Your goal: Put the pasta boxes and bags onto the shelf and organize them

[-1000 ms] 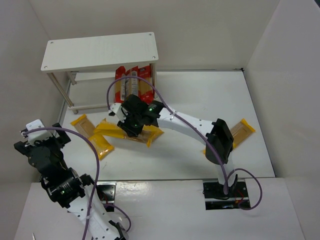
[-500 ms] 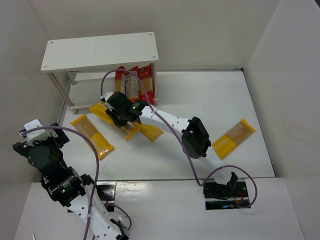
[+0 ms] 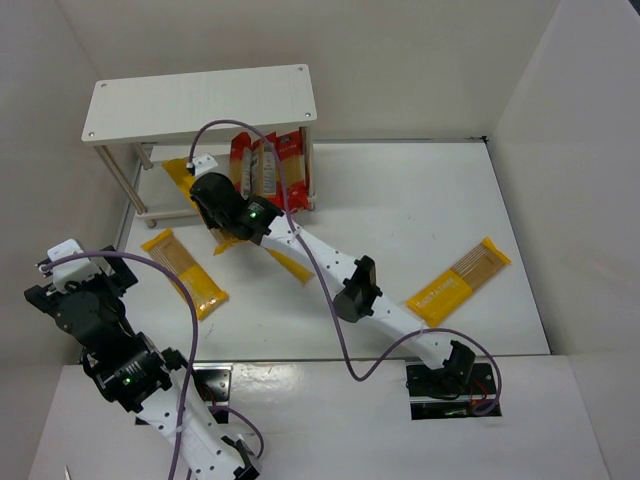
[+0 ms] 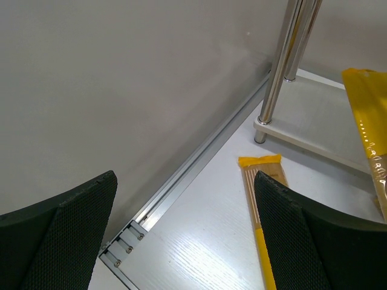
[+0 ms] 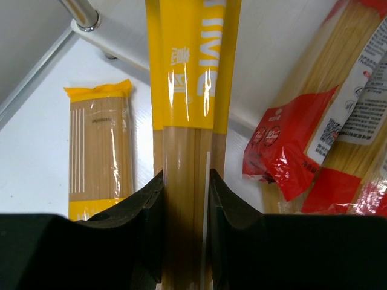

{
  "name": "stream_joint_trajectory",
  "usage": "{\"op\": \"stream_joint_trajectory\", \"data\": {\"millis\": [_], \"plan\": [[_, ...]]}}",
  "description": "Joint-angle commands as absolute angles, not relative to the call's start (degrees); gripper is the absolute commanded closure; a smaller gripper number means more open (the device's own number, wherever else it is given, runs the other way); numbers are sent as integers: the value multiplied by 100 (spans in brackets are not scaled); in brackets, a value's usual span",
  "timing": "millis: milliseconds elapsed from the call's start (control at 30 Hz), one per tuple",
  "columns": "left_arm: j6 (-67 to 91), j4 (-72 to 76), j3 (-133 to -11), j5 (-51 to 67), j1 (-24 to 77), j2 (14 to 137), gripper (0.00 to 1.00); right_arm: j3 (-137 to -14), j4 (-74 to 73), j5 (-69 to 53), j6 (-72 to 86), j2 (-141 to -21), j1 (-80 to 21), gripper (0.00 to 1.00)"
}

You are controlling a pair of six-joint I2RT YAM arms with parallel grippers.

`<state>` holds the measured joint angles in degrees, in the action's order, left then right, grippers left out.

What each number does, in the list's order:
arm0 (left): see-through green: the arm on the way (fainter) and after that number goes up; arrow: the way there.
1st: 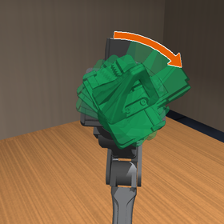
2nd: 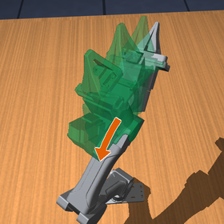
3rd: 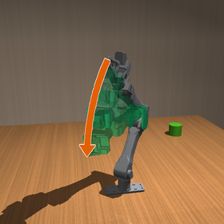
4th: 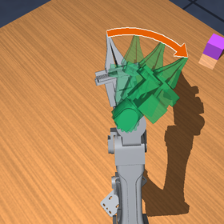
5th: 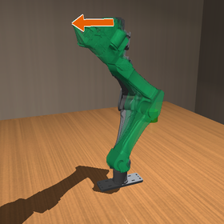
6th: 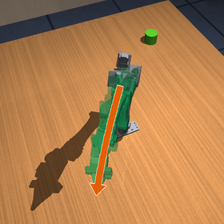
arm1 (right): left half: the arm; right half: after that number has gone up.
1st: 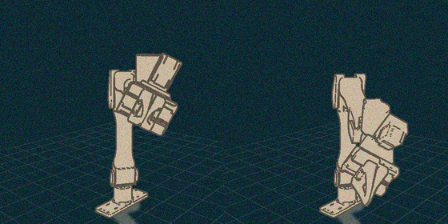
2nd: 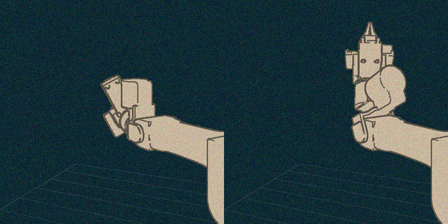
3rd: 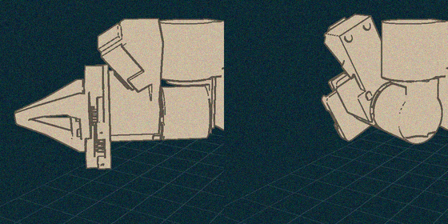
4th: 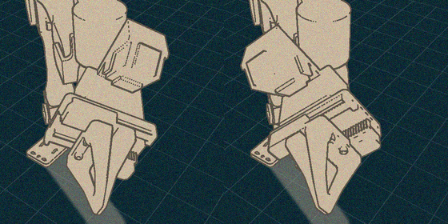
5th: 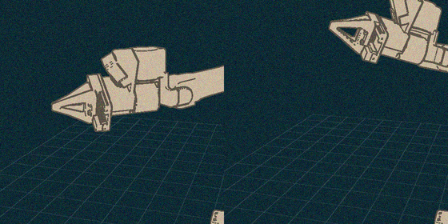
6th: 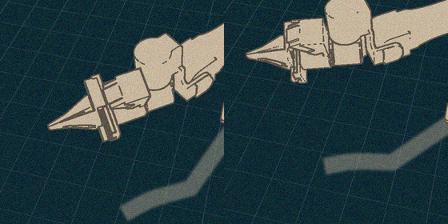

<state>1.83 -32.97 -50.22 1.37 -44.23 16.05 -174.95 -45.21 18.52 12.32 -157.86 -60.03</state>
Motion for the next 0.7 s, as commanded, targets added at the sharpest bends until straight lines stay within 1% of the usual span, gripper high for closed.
{"op": "stream_joint_trajectory", "data": {"millis": [0, 433, 667], "plan": [[255, -3094, -5001, 167, -4482, 1644, 0, -17991, -4044, 2355, 1372, -15881, -6205, 100], [255, -3094, -5001, 167, -4482, 1644, 0, -17991, -2594, 3918, 37, -16497, -6258, 100], [255, -3094, -5001, 167, -4482, 1644, 0, -17991, -2093, 4175, -290, -16603, -6258, 100]]}}
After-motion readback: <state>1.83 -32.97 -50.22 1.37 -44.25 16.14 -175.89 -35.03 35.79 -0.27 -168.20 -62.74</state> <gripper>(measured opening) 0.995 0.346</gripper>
